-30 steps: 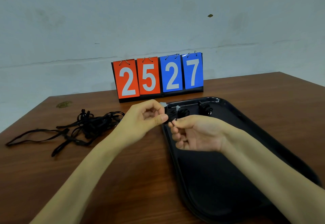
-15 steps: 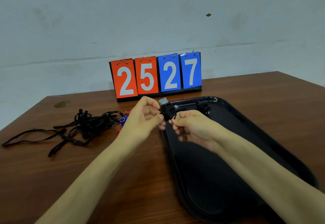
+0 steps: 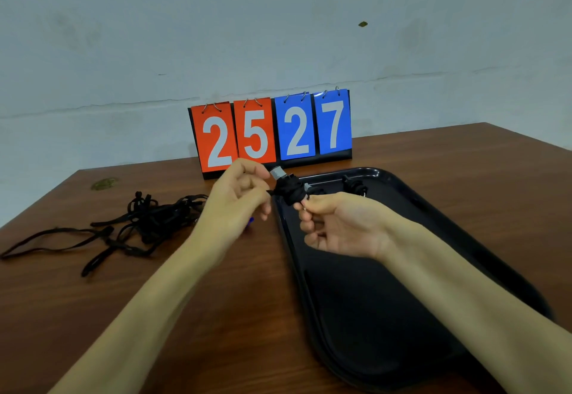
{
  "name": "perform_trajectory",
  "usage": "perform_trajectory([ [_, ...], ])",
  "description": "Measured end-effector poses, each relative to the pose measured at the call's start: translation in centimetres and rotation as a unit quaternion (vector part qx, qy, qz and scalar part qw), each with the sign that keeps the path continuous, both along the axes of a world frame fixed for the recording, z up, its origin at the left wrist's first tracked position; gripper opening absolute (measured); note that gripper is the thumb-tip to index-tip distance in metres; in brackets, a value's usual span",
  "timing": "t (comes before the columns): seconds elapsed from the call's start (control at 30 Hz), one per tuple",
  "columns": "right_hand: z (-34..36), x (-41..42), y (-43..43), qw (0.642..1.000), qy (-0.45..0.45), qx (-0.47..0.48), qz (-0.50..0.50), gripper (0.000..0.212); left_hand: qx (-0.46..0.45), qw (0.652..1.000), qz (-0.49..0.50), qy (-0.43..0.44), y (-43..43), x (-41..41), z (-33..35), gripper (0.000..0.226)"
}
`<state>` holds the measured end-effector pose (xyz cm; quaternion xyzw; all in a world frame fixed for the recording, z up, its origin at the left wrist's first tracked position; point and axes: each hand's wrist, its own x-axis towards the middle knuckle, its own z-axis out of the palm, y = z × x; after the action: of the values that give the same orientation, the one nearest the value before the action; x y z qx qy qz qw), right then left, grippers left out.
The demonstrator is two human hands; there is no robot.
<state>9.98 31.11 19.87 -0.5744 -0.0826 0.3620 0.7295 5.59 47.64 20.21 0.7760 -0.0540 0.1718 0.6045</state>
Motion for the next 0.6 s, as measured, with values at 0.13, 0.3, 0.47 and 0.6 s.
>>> perform_trajectory([
  [0.13,-0.2,0.0,0.0,1.000,-0.022,-0.013,-0.003,0.021,0.096,0.993,0.012,-0.068,-0.3,0.1,-0.8,0.047],
  [0.3,-0.2,-0.2,0.0,0.999,-0.031,-0.030,0.020,0.022,0.239,0.962,0.016,-0.128,0.1,0.1,-1.5,0.046],
  [0.47,-0.2,-0.1,-0.1,0.995,-0.071,-0.062,0.027,0.019,0.253,0.954,0.028,-0.156,0.8,0.3,-1.4,0.040],
  [0.6,0.1,-0.1,-0.3,0.993,-0.086,-0.075,0.041,0.019,0.221,0.966,0.024,-0.135,1.3,0.6,-1.3,0.030],
])
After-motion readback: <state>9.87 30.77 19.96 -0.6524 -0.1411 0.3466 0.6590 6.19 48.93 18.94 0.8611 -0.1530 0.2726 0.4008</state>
